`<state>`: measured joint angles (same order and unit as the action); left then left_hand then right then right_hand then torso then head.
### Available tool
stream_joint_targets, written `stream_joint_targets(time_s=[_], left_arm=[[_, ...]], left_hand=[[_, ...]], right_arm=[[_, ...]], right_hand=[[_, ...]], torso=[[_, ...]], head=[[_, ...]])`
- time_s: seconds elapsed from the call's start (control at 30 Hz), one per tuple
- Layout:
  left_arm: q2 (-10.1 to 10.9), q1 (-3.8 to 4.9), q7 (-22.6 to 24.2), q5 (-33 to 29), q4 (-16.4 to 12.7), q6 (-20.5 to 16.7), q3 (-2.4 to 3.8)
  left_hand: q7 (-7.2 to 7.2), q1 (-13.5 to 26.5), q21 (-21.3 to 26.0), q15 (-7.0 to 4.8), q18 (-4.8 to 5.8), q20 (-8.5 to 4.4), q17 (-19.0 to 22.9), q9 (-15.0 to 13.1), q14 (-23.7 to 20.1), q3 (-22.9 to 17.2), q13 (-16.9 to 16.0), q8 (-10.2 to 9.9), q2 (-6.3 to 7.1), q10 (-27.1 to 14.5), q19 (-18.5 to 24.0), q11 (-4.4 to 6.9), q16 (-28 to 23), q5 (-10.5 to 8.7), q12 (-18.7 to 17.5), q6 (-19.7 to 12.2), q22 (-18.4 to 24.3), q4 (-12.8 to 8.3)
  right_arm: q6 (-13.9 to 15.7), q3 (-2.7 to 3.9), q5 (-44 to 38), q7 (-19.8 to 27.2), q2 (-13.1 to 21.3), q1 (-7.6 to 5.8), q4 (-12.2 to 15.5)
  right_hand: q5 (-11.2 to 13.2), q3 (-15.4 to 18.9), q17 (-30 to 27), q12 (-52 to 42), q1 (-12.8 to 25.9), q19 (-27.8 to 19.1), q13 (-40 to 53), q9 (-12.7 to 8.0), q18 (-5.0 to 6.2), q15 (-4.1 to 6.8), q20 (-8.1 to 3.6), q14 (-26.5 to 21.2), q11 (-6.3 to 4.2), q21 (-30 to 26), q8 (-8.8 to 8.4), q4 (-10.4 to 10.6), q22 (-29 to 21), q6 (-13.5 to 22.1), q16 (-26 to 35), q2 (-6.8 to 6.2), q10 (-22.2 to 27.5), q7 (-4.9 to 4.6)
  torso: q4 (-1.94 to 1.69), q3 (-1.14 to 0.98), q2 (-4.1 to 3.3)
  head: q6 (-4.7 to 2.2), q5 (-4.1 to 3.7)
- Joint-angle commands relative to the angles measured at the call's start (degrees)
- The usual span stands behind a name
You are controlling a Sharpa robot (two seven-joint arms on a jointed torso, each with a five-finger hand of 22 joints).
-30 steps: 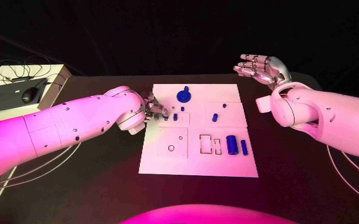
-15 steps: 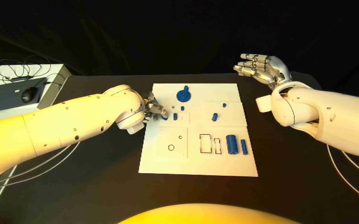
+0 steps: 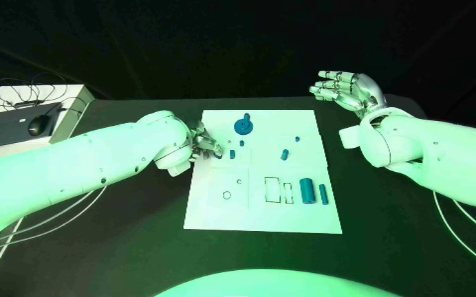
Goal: Assemble the parts on the task board
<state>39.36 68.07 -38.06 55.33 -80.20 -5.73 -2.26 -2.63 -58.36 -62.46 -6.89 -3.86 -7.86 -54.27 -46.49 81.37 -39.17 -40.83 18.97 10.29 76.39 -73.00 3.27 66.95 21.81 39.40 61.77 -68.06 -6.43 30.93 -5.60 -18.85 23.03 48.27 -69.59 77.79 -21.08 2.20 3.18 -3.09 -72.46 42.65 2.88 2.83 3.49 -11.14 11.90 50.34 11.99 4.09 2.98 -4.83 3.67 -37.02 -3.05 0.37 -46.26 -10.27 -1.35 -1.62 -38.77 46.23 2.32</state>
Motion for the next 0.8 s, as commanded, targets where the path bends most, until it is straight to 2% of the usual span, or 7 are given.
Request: stream_joint_targets(time_s=[0.03,0.4,0.8], left_arm=[[-0.3,-0.29,-0.9,0.4,0.3,2.5,-0.25],[-1.2,-0.28,-0.9,0.4,0.9,3.2,-0.25],[-1.6,-0.27,-0.8,0.4,1.1,3.2,-0.24]], left_hand=[[4.80,-1.3,-0.2,-0.40,0.46,0.15,-0.2,-7.5,-0.4,0.7,0.0,0.2,-2.11,2.8,-0.2,2.35,0.4,-0.12,-0.3,6.7,-0.2,-0.3],[5.27,-1.4,-1.5,-0.14,0.80,0.48,-0.9,-7.3,-0.1,4.2,0.7,0.1,-4.24,4.0,-0.6,2.36,1.5,-0.44,-0.2,8.2,-1.1,-0.4],[5.45,-1.2,-1.7,-0.05,0.89,0.60,-0.9,-7.4,-0.1,4.7,1.1,0.0,-4.89,4.6,-0.6,2.39,2.0,-0.38,-0.1,8.9,-1.3,-0.8]], right_arm=[[-0.6,0.03,-0.5,0.6,0.1,0.00,0.1],[-0.7,0.03,-0.5,0.6,0.1,0.00,0.2],[-0.8,0.03,-0.5,0.6,0.2,0.00,0.2]], right_hand=[[-0.4,-0.1,-0.1,0.2,0.0,-0.4,0.0,-0.1,-0.22,0.08,-0.12,-0.4,0.13,-0.2,-0.33,-0.3,-0.1,0.5,0.0,-0.04,0.1,-4.46],[-0.4,-0.1,-0.1,0.2,0.0,-0.4,0.0,-0.1,-0.22,0.08,-0.12,-0.4,0.13,-0.2,-0.33,-0.3,-0.1,0.5,0.0,-0.04,0.1,-4.46],[-0.4,-0.1,-0.1,0.2,0.0,-0.4,0.0,-0.1,-0.22,0.08,-0.12,-0.4,0.13,-0.2,-0.33,-0.3,-0.1,0.5,0.0,-0.04,0.1,-4.46]], torso=[[0.02,-0.03,-0.01],[0.02,-0.04,-0.01],[-0.01,-0.01,0.00]], head=[[0.07,-0.02],[0.13,-0.02],[0.21,-0.05]])
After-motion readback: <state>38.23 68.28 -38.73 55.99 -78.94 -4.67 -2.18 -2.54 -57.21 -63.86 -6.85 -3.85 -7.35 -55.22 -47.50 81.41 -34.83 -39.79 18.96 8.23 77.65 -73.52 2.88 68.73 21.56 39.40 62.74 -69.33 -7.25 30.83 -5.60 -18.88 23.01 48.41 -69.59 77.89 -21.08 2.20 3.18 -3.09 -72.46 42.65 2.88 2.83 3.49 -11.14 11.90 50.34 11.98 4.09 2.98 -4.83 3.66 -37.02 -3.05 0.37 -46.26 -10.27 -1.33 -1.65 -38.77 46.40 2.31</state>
